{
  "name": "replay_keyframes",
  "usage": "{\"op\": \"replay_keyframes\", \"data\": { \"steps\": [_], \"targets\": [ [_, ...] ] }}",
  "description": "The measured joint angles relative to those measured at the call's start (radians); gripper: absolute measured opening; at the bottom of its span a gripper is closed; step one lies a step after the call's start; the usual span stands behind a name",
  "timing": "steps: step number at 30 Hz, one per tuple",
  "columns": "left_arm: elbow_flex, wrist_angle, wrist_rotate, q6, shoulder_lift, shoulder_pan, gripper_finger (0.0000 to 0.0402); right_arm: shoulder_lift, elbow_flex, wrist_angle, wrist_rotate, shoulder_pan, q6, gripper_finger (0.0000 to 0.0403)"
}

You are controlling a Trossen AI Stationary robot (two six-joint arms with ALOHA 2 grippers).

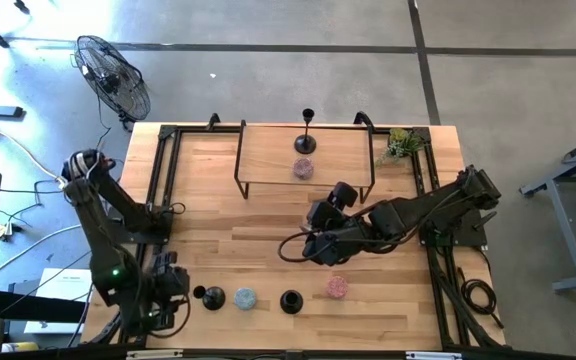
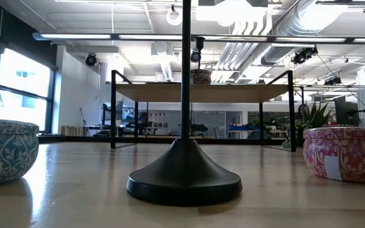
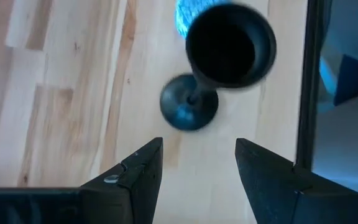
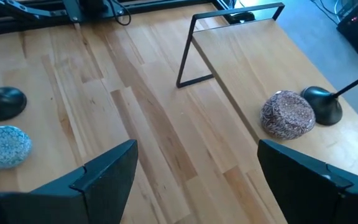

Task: Pick & Place candle stick holders
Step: Put the left black candle holder on the shelf

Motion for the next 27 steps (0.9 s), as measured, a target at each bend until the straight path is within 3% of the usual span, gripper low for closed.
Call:
{"op": "replay_keyframes", "data": {
  "steps": [6,27],
  "targets": [
    [0.0,0.042,-0.096,-0.018,0.049,-0.023,0.0198,0.0,0.0,0.001,-0.018,0.0,-0.022,0.0327],
    [0.0,0.076,-0.217,-0.113,0.171,-0.022,0.0198,0.0,0.0,0.059,-0.08,0.008,-0.085,0.0327]
  ]
}}
